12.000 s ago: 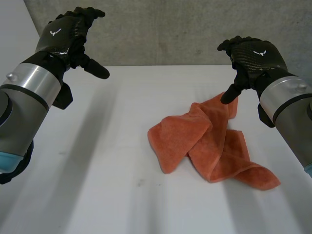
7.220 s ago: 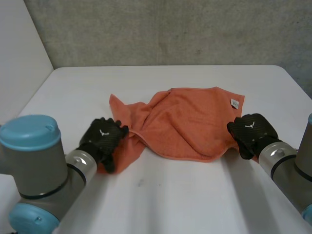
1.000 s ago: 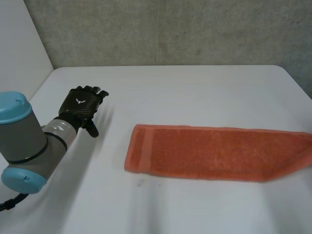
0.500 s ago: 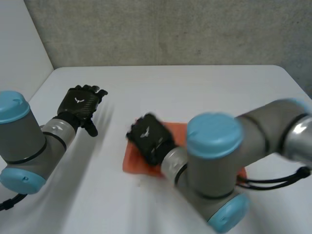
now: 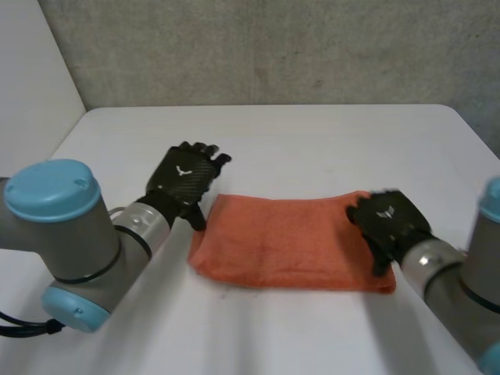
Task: Fold the laundry
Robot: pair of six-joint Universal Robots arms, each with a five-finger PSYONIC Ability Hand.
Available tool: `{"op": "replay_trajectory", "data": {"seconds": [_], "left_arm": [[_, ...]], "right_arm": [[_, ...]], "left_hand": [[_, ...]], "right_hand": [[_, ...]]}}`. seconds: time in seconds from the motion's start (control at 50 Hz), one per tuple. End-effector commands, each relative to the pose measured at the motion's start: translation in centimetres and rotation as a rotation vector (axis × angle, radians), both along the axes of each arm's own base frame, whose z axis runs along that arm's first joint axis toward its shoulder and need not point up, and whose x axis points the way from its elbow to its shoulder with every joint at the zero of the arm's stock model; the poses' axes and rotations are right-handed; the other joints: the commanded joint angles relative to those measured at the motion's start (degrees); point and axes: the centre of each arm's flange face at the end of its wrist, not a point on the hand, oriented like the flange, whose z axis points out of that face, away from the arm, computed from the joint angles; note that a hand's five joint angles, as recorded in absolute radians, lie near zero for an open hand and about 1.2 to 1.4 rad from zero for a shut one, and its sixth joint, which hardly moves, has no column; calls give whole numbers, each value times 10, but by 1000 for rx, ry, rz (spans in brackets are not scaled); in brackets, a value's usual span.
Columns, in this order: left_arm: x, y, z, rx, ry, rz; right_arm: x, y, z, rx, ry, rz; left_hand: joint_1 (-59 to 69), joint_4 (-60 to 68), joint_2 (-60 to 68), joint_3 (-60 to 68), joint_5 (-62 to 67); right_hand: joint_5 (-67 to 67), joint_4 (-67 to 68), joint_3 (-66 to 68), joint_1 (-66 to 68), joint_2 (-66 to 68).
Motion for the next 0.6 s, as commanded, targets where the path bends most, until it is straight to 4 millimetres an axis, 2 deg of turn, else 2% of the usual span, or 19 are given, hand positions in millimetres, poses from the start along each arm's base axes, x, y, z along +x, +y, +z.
{"op": "replay_trajectory", "data": {"seconds": [0.02, 0.1, 0.14, 0.26, 0.44, 0.6], "left_arm": [[-7, 6, -5, 13, -6, -17], [-4, 5, -4, 13, -6, -11], [-2, 5, -6, 19, -10, -5], [5, 2, -10, 34, -18, 17], [8, 2, -4, 24, -12, 24], [9, 2, -5, 25, -13, 26]], "right_arm": [[-33, 4, -28, 126, -23, -50], [-35, 2, -31, 123, -31, -53], [-36, -2, -33, 117, -34, -59], [-34, -9, -30, 77, -64, -69], [-32, -9, -37, 138, -132, -96], [-31, -7, -46, 179, -148, -108]], "left_hand": [[-15, -14, -14, -19, -25], [-15, -14, -14, -19, -25], [-15, -14, -14, -19, -25], [-15, -14, -14, -19, -25], [-15, -14, -14, -19, -25], [-15, -14, -14, -19, -25]], "right_hand": [[164, 163, 161, 191, 163], [204, 204, 202, 232, 204], [310, 309, 308, 338, 309], [405, 404, 402, 432, 404], [277, 276, 275, 305, 276], [302, 301, 300, 330, 301]]}}
